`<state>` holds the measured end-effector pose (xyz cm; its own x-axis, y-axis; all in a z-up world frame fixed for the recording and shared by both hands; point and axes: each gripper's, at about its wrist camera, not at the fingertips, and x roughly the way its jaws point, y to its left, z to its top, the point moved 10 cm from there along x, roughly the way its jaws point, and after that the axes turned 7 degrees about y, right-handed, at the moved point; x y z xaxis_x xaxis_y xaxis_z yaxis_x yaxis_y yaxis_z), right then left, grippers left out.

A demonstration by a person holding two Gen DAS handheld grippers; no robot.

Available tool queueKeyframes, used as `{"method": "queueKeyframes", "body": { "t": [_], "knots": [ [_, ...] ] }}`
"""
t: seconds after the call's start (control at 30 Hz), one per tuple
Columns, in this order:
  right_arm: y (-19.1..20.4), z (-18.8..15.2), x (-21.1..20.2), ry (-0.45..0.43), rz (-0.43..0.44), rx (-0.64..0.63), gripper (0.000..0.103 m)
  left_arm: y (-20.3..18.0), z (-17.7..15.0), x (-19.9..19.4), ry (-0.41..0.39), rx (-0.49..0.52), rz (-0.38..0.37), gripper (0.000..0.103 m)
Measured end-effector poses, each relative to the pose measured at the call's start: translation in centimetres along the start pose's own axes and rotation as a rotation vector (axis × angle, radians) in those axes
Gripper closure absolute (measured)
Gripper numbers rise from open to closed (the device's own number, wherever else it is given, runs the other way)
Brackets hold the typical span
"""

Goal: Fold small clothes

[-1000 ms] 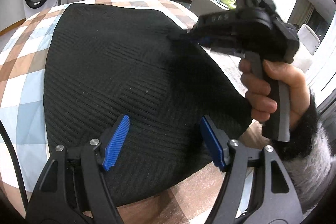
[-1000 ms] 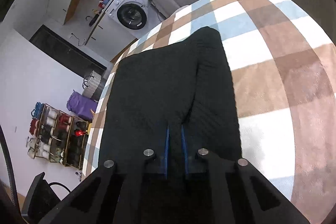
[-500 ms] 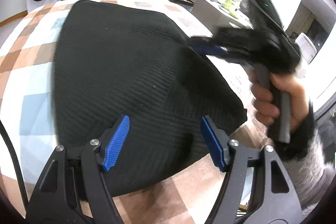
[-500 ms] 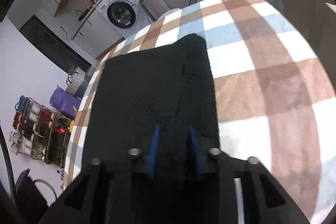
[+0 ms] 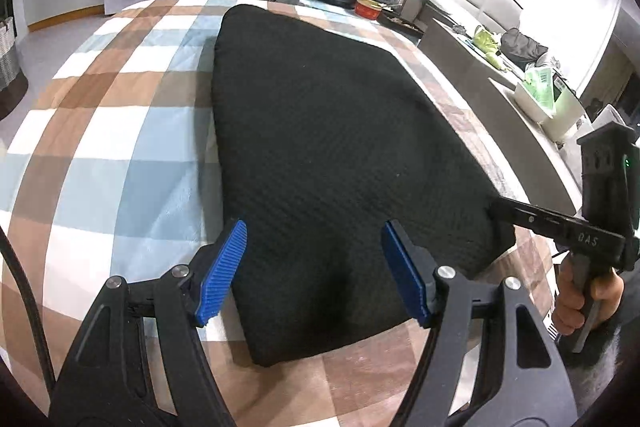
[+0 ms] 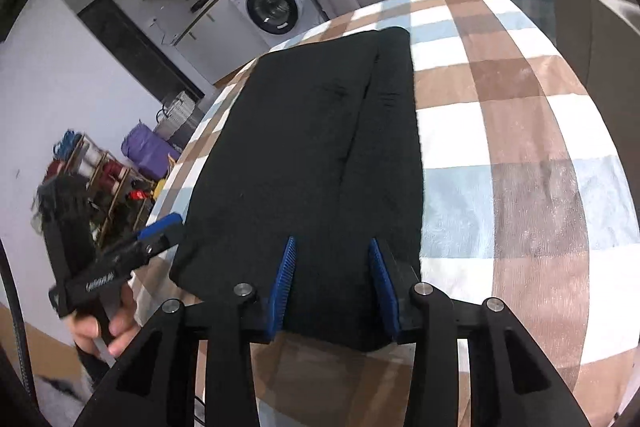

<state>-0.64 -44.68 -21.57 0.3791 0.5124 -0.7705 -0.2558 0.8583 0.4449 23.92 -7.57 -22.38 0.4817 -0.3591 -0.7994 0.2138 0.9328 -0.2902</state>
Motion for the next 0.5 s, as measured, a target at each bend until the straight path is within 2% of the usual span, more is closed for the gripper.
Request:
{"method": "queueKeyframes", "body": {
  "t": [0.03,0.07,0.1,0.13,0.17,0.27,0.33,0.4,0.5],
  "knots": [
    [0.0,-0.1,0.2,0.002,-0.009,-0.003,0.066,0.3,-0.2,0.2,0.002,-0.003,0.002,0.035],
    [-0.1,-0.3,0.7,0.013,-0.020,-0.003,0.075,0.3,-0.3,0.3,0.004,-0.005,0.007,0.035],
    [-0.4,-0.3,0.8,0.016,-0.024,-0.001,0.079,0.5,-0.3,0.4,0.003,-0.007,0.009,0.035],
    [-0.2,-0.3,0.8,0.010,-0.012,-0.001,0.091,0.3,-0.5,0.6,0.003,-0.008,0.011,0.035],
    [0.0,-0.3,0.5,0.007,0.005,-0.005,0.097,0.4,-0.5,0.7,0.003,-0.010,0.013,0.035],
    [1.2,-0.1,-0.8,-0.008,0.058,-0.026,0.097,0.6,-0.7,0.5,0.002,-0.018,0.016,0.035],
    [0.4,-0.7,-0.8,0.005,0.024,-0.022,0.097,0.9,-0.8,0.4,0.002,-0.027,0.013,0.035],
    [-1.2,-1.7,0.4,0.054,-0.041,0.001,0.097,1.3,-0.8,0.5,0.010,-0.043,0.006,0.035],
    [-1.2,-1.9,-0.4,0.029,-0.024,0.016,0.090,1.9,-0.9,0.1,0.006,-0.051,0.010,0.035]
  ]
}}
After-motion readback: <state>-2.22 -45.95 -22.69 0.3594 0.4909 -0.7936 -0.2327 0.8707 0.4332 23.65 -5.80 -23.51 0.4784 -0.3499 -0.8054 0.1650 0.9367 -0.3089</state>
